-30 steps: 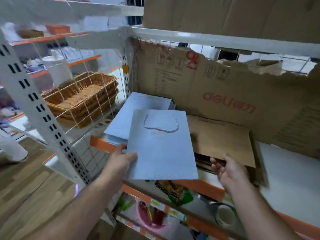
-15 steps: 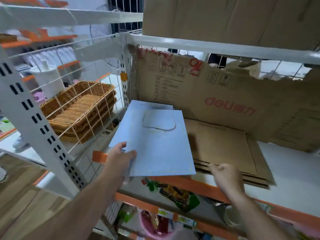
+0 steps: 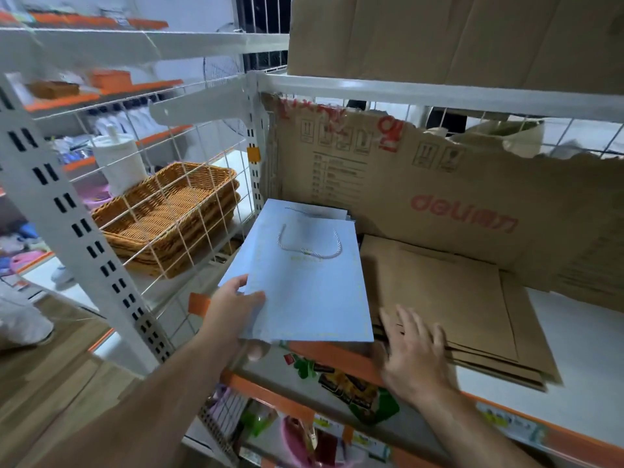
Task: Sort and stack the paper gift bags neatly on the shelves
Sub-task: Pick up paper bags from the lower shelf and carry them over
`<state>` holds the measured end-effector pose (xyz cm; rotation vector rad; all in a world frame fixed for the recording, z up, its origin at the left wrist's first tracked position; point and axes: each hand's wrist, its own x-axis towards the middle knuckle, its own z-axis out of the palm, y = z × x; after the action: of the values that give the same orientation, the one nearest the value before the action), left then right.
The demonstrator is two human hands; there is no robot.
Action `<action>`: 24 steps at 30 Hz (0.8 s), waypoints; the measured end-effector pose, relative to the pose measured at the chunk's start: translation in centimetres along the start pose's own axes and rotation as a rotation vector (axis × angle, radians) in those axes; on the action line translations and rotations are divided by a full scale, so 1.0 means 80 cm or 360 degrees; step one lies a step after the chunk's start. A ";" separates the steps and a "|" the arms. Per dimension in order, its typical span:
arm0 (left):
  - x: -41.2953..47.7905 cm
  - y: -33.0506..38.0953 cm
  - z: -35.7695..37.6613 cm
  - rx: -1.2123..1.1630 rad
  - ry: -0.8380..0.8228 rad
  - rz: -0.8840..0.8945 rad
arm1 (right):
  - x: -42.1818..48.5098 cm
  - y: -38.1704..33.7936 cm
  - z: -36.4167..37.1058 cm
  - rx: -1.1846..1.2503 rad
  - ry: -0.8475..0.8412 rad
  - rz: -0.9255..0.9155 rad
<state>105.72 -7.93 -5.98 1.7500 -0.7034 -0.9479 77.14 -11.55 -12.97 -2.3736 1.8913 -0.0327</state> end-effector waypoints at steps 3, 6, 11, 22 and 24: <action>0.017 0.015 -0.006 0.0002 -0.0033 0.0027 | 0.000 -0.002 -0.001 0.0026 0.0035 0.0027; 0.051 0.033 -0.013 -0.0078 -0.0068 0.0097 | 0.001 -0.004 0.000 0.0042 0.0047 0.0066; 0.100 0.036 -0.019 0.0706 0.0149 0.0498 | 0.000 -0.007 -0.003 0.0008 0.0017 0.0118; 0.113 0.027 -0.001 0.2055 -0.0720 0.0998 | 0.000 -0.014 -0.003 -0.0034 0.0000 0.0195; 0.125 0.027 -0.004 0.2028 -0.0799 0.1023 | 0.000 -0.017 -0.005 -0.0031 0.0008 0.0200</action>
<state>111.21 -16.59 -6.64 2.0113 -2.4019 -0.4339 78.41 -11.25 -12.40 -2.2634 2.0478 -0.0096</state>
